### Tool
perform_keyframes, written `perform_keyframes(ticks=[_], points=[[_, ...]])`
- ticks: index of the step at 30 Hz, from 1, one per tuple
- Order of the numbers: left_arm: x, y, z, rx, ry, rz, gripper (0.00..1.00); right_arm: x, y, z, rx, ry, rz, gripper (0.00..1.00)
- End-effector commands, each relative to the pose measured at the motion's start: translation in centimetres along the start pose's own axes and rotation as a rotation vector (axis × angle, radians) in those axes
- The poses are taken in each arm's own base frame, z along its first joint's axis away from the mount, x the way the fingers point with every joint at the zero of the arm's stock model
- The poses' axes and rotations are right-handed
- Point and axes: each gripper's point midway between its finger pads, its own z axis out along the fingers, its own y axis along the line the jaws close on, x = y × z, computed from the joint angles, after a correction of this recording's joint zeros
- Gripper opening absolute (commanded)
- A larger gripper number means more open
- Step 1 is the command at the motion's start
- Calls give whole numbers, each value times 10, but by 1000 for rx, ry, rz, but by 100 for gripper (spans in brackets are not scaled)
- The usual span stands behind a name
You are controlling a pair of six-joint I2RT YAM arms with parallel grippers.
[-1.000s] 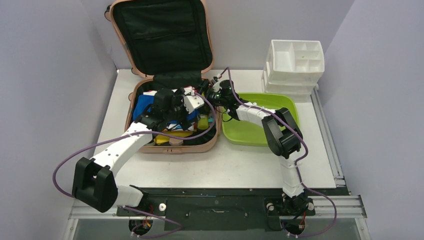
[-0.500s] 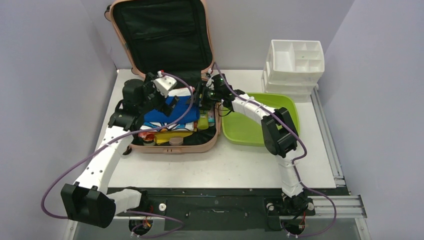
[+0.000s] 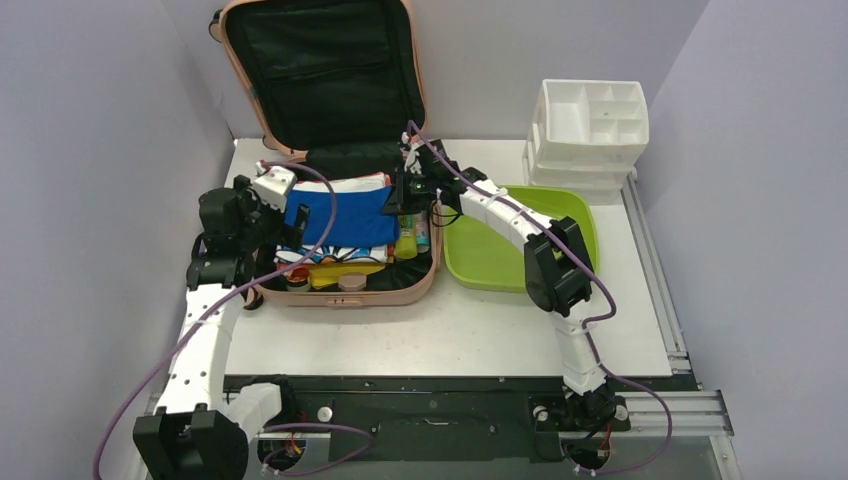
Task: Open, take out, and arrange the luggage
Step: Pick up the clothes from the luggage, then place the clothes in the bin.
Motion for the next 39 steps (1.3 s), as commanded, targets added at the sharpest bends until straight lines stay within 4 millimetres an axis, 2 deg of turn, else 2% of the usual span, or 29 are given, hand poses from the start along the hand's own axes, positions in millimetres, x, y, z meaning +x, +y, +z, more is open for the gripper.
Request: perform_keyframes(ticks=[1, 4, 7, 9, 13, 15, 21, 25, 28, 32, 39], points=[[-4, 8, -19, -33, -44, -34, 96, -27, 21, -25, 25, -43, -175, 0], [6, 14, -28, -58, -27, -61, 96, -46, 34, -48, 24, -93, -241, 0], [11, 15, -34, -64, -32, -80, 96, -50, 32, -58, 14, -85, -232, 0], [20, 14, -34, -65, -20, -94, 96, -52, 18, -61, 37, -87, -215, 0], [27, 11, -34, -61, -11, -112, 96, -49, -28, -71, 148, -65, -183, 0], [28, 10, -35, -55, -7, -116, 96, -55, -53, -86, 200, -70, -146, 0], [29, 11, -34, -53, -7, -129, 96, -66, -102, -136, 331, -31, -122, 0], [32, 13, -33, -60, -4, -136, 96, -49, -127, -161, 374, 72, -111, 0], [34, 14, -33, -63, -1, -139, 96, -20, -149, -173, 401, 181, -105, 0], [34, 14, -33, -61, 0, -141, 96, 4, -178, -190, 442, 234, -77, 0], [35, 14, -33, -61, 1, -145, 96, 22, -212, -228, 556, 245, -97, 0]])
